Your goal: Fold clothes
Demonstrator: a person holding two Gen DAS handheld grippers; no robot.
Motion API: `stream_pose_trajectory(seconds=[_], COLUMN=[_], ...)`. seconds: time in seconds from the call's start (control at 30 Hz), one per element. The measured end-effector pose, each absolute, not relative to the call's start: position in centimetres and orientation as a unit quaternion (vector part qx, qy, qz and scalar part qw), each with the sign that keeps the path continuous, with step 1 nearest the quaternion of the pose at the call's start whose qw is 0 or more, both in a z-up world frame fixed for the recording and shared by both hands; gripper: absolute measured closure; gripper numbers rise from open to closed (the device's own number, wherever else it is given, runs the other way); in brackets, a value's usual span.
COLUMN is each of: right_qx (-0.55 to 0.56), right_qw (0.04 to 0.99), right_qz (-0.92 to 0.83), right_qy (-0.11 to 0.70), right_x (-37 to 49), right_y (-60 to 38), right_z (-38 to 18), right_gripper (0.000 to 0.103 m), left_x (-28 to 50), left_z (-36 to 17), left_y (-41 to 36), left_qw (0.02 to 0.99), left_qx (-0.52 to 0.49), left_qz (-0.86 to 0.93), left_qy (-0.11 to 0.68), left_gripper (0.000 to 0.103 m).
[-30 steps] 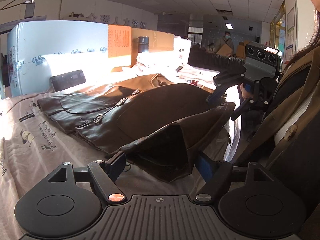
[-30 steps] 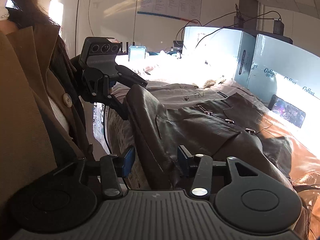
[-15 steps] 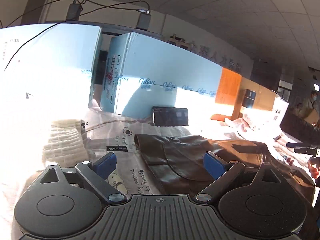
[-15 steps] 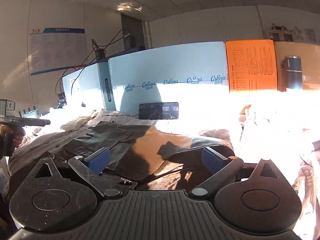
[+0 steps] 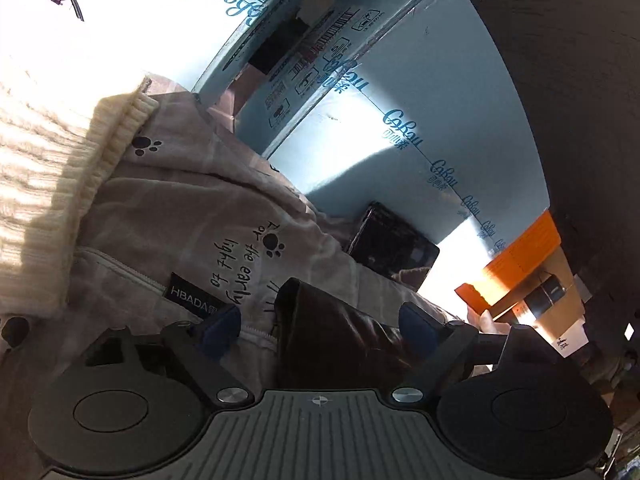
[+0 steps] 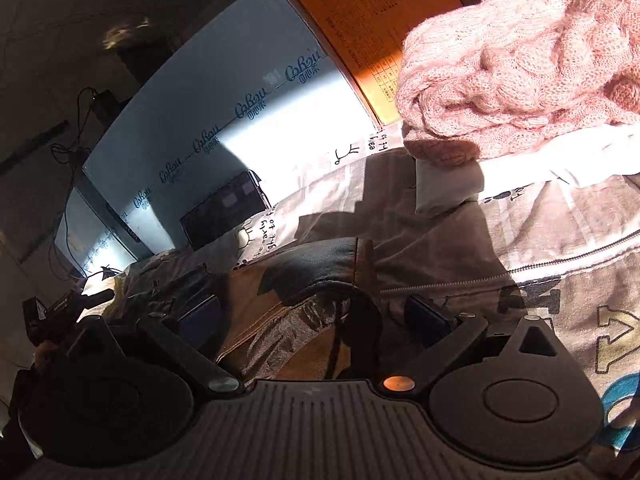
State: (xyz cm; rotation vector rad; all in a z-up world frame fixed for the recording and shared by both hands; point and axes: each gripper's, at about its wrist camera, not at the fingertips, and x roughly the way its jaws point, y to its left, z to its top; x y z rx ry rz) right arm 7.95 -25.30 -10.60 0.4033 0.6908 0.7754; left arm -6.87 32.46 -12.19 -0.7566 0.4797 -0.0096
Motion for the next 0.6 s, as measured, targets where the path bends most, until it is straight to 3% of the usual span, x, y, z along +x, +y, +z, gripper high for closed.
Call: stream_pose_trajectory(seconds=[0.13, 0.23, 0.3, 0.33, 0.6], right_qx=[0.189, 0.189, 0.19, 0.19, 0.179], right_qw=[0.848, 0.849, 0.849, 0.849, 0.851], right_qz=[0.37, 0.369, 0.369, 0.368, 0.389], right_qy=[0.328, 0.328, 0.327, 0.326, 0.304], right_x=[7.9, 7.9, 7.9, 7.8, 7.0], right_y=[-25.5, -25.6, -25.6, -25.6, -25.4], right_z=[-10.6, -10.5, -10.5, -10.5, -9.9], right_gripper=[0.004, 0.004, 0.004, 0.004, 0.01], left_x=[-6.5, -5.9, -5.7, -5.7, -6.8], left_z=[-12.5, -12.8, -12.7, -12.8, -12.6], left_y=[32.3, 32.1, 31.6, 31.6, 32.7], left_qw=[0.898, 0.896, 0.902, 0.902, 0.894], left_qx=[-0.37, -0.37, -0.35, -0.351, -0.401], left_qz=[-0.018, -0.023, -0.004, 0.0, -0.054], left_qy=[0.236, 0.245, 0.251, 0.253, 0.193], left_gripper=[0.027, 0.048, 0.071, 0.074, 0.077])
